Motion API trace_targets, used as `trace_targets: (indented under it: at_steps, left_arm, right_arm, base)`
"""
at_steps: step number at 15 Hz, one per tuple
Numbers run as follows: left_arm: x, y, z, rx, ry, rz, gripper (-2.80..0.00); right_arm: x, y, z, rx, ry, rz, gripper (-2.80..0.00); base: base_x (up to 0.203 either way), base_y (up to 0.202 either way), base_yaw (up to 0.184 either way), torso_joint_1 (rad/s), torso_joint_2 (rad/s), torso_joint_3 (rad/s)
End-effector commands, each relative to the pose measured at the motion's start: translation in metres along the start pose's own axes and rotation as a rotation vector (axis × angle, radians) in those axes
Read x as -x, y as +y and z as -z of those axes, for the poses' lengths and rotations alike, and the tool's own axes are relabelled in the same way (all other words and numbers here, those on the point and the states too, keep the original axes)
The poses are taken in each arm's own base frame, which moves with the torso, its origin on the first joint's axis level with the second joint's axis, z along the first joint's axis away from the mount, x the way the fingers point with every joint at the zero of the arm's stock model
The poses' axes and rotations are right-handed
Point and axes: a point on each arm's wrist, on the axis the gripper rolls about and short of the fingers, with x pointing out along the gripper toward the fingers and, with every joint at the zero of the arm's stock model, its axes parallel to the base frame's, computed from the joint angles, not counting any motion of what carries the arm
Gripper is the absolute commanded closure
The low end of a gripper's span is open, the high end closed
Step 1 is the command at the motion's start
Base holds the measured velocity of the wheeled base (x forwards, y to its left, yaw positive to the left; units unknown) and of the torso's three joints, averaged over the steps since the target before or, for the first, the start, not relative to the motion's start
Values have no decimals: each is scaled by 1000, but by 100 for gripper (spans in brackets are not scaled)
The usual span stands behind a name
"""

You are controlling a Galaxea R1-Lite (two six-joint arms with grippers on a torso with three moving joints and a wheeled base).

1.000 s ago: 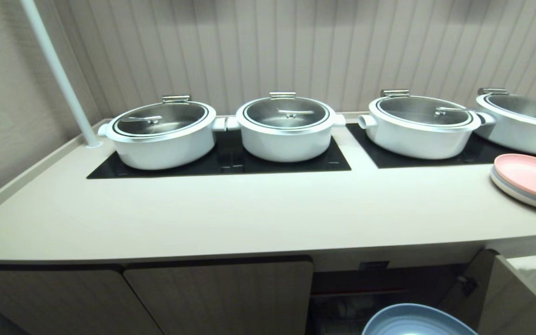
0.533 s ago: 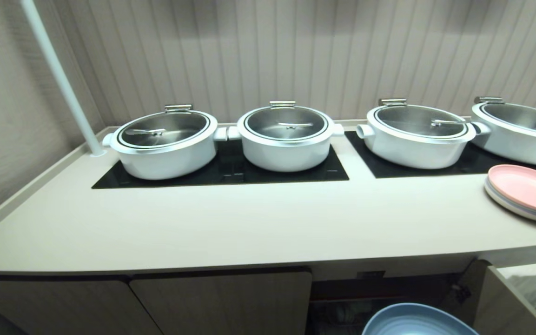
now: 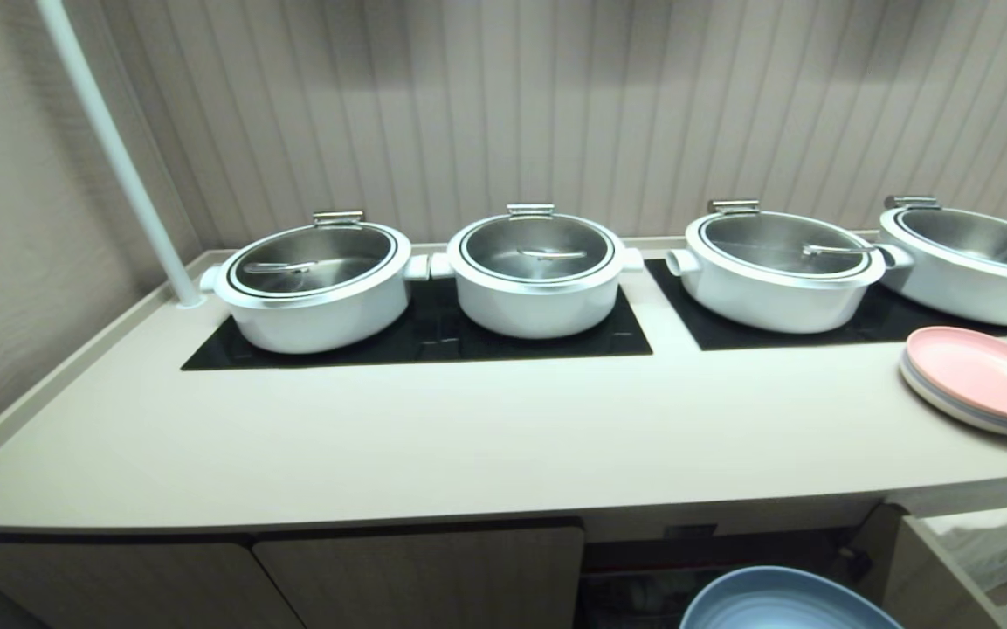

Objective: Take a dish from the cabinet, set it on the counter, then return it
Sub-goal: Place it on the table

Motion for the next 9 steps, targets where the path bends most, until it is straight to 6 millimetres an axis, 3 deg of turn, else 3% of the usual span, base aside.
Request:
trace_targets:
  at_steps: [1,9]
  left_arm:
    - [0,0,0,0,-1,0,0]
    - [0,0,0,0,-1,-1,0]
  right_arm:
    - [0,0,0,1,-3,-3,0]
    - [1,0,0,3,-8,-5,0]
  base:
    - [0,0,0,173,-343,-168]
    - [0,0,0,117,-228,-112]
